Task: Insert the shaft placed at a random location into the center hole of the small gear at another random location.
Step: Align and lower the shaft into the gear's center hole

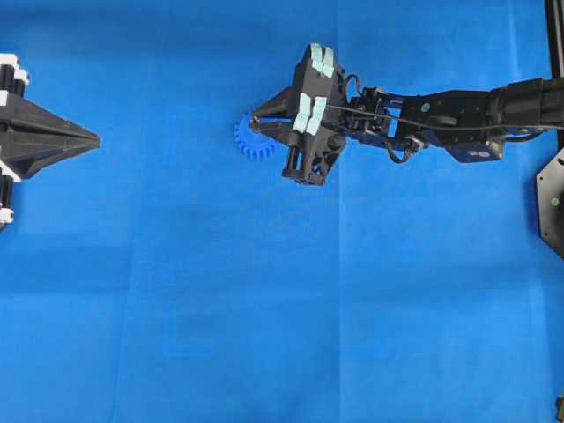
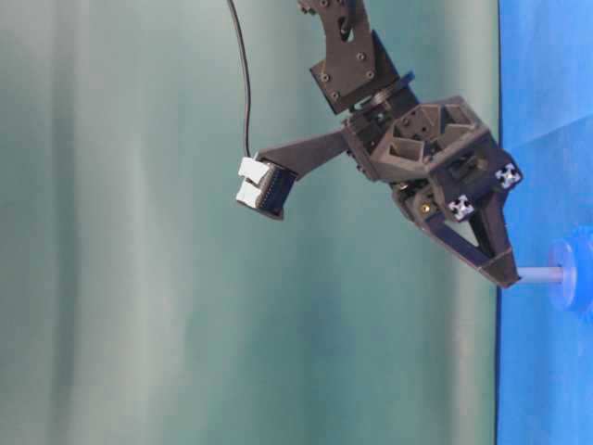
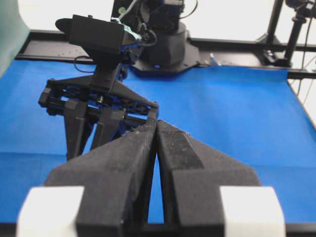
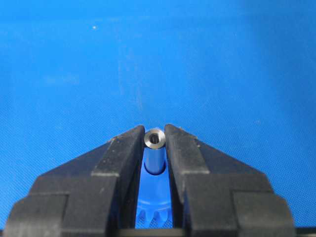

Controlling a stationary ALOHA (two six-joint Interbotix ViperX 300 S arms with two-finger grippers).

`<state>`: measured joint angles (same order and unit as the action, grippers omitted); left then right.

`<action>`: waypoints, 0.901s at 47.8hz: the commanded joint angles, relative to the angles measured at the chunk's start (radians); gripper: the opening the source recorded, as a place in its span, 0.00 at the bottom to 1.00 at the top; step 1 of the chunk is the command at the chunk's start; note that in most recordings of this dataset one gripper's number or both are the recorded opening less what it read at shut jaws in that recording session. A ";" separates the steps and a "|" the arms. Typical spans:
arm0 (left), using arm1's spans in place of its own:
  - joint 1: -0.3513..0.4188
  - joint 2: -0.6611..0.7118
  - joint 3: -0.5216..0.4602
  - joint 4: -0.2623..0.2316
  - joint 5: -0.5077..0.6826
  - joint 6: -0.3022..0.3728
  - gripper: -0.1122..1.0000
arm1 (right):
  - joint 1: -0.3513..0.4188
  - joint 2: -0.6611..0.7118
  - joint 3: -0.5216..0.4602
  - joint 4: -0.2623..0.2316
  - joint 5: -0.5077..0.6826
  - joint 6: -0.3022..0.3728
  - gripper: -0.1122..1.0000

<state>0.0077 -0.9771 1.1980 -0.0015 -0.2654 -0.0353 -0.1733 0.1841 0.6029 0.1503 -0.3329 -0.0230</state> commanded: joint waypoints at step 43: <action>0.000 0.006 -0.009 0.000 -0.003 -0.002 0.10 | 0.000 0.069 -0.031 0.009 -0.029 0.003 0.15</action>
<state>0.0077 -0.9771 1.1980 -0.0015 -0.2638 -0.0368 -0.1764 0.2669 0.5890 0.1565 -0.3528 -0.0184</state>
